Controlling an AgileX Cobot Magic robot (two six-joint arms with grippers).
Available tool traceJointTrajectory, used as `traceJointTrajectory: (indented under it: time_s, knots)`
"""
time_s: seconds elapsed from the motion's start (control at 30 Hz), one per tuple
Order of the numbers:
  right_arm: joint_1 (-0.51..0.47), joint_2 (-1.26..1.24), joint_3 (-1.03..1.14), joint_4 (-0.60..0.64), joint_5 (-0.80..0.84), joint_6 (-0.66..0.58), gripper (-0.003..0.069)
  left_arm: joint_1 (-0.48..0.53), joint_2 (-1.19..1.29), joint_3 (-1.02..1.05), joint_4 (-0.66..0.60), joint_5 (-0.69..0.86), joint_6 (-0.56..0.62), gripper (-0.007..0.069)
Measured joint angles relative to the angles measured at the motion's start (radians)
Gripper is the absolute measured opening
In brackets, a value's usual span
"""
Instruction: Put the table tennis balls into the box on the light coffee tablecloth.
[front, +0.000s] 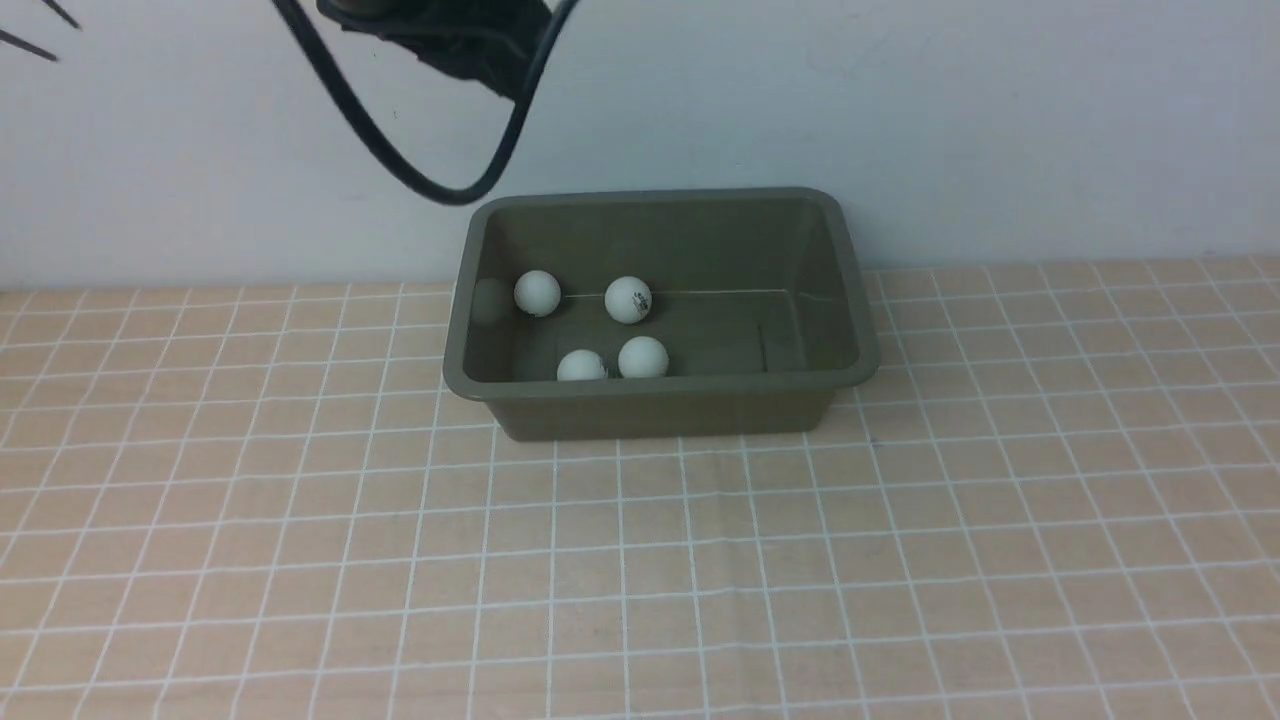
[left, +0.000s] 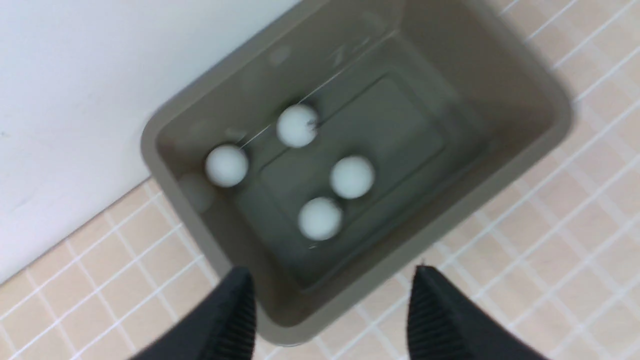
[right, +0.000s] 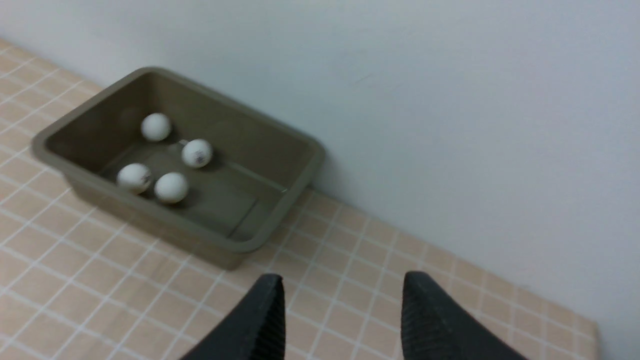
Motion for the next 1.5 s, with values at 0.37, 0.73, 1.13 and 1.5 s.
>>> traceJointTrajectory:
  time_s: [0.37, 0.73, 1.13, 1.5]
  knots:
    - [0.0, -0.353, 0.22, -0.02, 0.0, 0.049, 0.0305, 0.0, -0.065, -0.001, -0.12, 0.008, 0.026, 0.0084]
    - [0.0, -0.601, 0.809, -0.002, -0.558, 0.082, 0.0305, 0.0, -0.054, -0.001, -0.201, 0.018, 0.065, 0.0066]
    - [0.0, -0.602, 0.99, -0.105, -0.767, 0.11, 0.0305, 0.0, -0.054, -0.001, -0.242, 0.018, 0.096, 0.0066]
    - [0.0, -0.602, 0.991, -0.094, -0.731, 0.268, 0.0305, 0.0, -0.054, -0.001, -0.271, 0.018, 0.103, 0.0066]
